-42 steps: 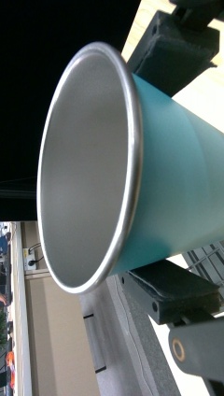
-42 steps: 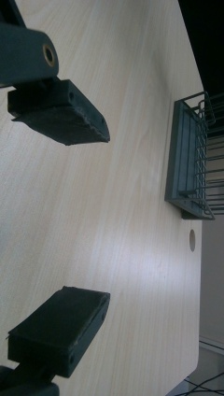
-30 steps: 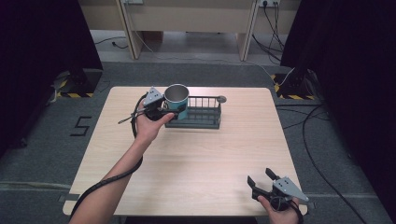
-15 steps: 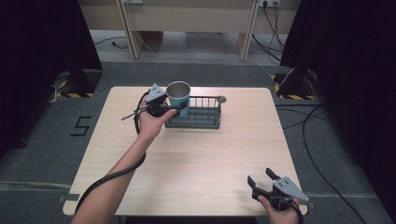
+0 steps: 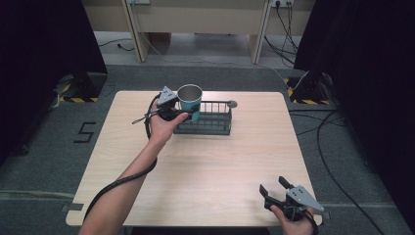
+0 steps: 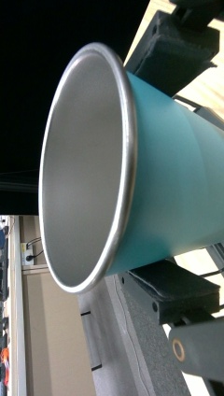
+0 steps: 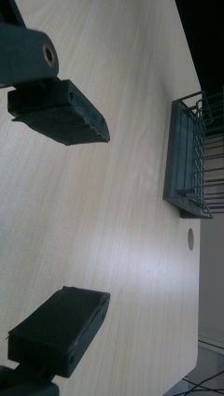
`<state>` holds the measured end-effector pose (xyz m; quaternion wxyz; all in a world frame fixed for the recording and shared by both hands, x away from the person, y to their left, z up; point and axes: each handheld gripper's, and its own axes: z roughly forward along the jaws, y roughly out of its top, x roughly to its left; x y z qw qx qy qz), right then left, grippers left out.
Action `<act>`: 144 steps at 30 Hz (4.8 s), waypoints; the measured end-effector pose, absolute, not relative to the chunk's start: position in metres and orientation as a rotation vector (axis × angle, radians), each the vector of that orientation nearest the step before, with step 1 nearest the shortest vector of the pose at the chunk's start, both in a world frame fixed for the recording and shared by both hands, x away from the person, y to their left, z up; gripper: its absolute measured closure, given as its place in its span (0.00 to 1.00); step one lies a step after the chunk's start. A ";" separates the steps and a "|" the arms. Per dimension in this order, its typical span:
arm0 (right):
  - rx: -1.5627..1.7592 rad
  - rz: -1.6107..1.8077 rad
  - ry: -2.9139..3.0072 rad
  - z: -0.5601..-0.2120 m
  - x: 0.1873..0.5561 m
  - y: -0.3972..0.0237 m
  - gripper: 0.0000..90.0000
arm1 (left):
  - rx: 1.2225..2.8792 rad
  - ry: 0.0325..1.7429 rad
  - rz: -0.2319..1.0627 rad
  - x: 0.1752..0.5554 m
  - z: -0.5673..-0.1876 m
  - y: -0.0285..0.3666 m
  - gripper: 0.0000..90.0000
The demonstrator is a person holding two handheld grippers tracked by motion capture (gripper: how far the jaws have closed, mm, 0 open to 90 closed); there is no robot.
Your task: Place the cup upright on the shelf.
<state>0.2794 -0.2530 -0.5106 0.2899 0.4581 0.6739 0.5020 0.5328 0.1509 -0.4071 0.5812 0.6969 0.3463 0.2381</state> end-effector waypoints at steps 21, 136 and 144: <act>1.222 1.343 1.799 -0.511 0.280 -0.253 0.22 | 1.627 0.810 0.559 0.548 -0.401 0.137 0.17; 1.219 1.352 1.809 -0.511 0.279 -0.252 0.22 | 1.729 0.920 0.523 0.558 -0.442 0.121 0.16; 1.220 1.353 1.808 -0.511 0.279 -0.252 0.22 | 1.720 0.917 0.527 0.551 -0.440 0.129 0.16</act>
